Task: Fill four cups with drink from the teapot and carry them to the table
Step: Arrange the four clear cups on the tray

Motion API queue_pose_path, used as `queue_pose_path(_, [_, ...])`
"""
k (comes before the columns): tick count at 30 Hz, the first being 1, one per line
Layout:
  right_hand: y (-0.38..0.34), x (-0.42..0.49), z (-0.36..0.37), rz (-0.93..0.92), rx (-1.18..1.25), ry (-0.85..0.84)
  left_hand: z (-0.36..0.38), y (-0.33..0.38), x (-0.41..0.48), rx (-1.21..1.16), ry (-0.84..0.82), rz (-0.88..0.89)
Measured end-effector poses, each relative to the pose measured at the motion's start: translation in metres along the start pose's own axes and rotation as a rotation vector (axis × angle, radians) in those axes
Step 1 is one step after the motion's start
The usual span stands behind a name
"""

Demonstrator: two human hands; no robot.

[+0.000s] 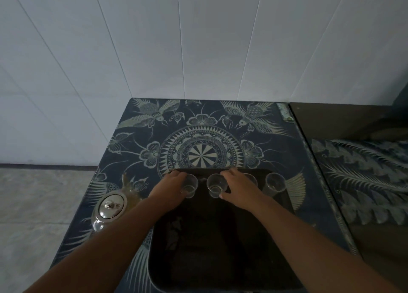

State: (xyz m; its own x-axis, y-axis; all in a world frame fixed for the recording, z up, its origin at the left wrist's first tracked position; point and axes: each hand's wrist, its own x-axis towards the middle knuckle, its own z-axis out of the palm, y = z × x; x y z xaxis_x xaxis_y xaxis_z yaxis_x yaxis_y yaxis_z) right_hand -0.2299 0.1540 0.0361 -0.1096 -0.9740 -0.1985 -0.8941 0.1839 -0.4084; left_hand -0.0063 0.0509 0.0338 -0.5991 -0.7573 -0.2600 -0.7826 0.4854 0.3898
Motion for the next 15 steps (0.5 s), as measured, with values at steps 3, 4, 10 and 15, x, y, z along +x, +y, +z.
queue_pose_path(3, [0.000, 0.003, 0.009, -0.012, -0.017, -0.026, 0.009, 0.002, 0.000, -0.010, -0.003, 0.010])
queue_pose_path(4, [0.000, 0.005, 0.012, -0.015, -0.028, -0.029, 0.011, 0.002, 0.001, 0.003, -0.006, 0.016])
queue_pose_path(10, [-0.004, 0.019, 0.030, -0.032, -0.104, 0.037, 0.019, -0.004, 0.015, 0.025, -0.019, -0.001])
queue_pose_path(15, [-0.003, 0.025, 0.039, -0.010, -0.087, 0.068, 0.031, -0.010, 0.017, -0.017, -0.014, -0.022])
